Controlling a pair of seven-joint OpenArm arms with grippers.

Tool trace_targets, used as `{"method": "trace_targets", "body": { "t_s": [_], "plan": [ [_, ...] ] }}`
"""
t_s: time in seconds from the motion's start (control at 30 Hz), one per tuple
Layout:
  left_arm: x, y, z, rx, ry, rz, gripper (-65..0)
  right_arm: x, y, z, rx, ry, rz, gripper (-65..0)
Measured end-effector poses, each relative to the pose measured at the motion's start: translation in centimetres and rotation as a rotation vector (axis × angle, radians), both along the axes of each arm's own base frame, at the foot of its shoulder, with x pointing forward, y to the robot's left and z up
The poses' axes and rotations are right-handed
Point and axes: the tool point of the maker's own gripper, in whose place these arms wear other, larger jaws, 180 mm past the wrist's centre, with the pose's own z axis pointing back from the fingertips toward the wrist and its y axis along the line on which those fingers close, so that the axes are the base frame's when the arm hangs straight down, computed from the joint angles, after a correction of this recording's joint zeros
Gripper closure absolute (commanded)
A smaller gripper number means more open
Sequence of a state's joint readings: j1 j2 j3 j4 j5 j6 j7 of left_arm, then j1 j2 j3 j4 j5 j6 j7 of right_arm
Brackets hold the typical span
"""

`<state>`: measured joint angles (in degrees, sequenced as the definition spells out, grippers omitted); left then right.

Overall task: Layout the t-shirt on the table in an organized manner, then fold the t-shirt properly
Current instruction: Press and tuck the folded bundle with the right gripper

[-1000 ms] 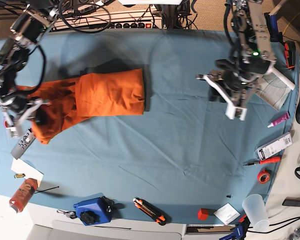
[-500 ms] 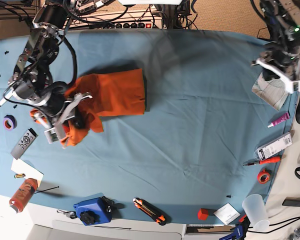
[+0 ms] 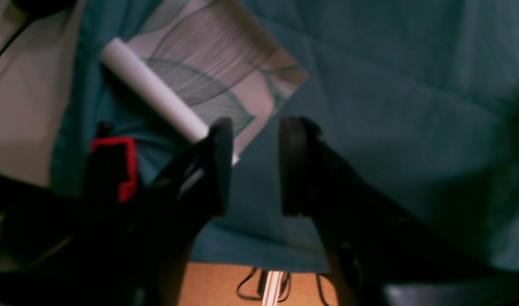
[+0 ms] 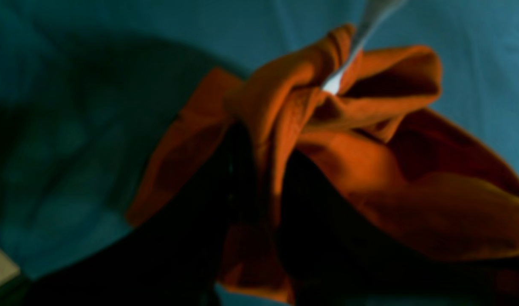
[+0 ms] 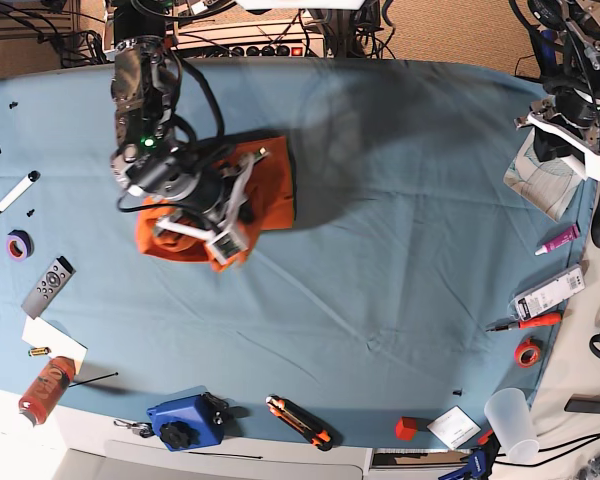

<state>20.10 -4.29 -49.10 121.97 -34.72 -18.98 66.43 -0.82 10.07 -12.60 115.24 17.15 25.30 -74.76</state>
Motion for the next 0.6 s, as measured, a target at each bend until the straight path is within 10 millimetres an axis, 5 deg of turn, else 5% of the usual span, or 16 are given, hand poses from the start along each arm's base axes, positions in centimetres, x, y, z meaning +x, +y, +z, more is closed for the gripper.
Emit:
{"method": "trace_targets", "body": {
  "t_s": [0.07,0.2,0.4,0.6],
  "plan": [
    [0.2,-0.4,0.2,-0.021,-0.016,-0.007,-17.4,-0.6,1.1,-0.4,-0.007,0.015,0.041,-1.0],
    [0.5,-0.8,0.5,-0.046,-0.037,-0.017,-17.4,-1.6,3.2,-0.7,-0.004,0.028,0.121,-17.0],
    [0.5,-0.9,0.6,-0.055,-0.043,-0.019,-17.4,-3.1,3.0,-1.5,-0.07,0.1,0.149,-18.4],
    [0.5,-1.0,0.6,-0.052,-0.044,-0.026,-17.4,-2.7,4.5,3.7,-0.011,-0.068,0.187,-18.4]
  ]
}}
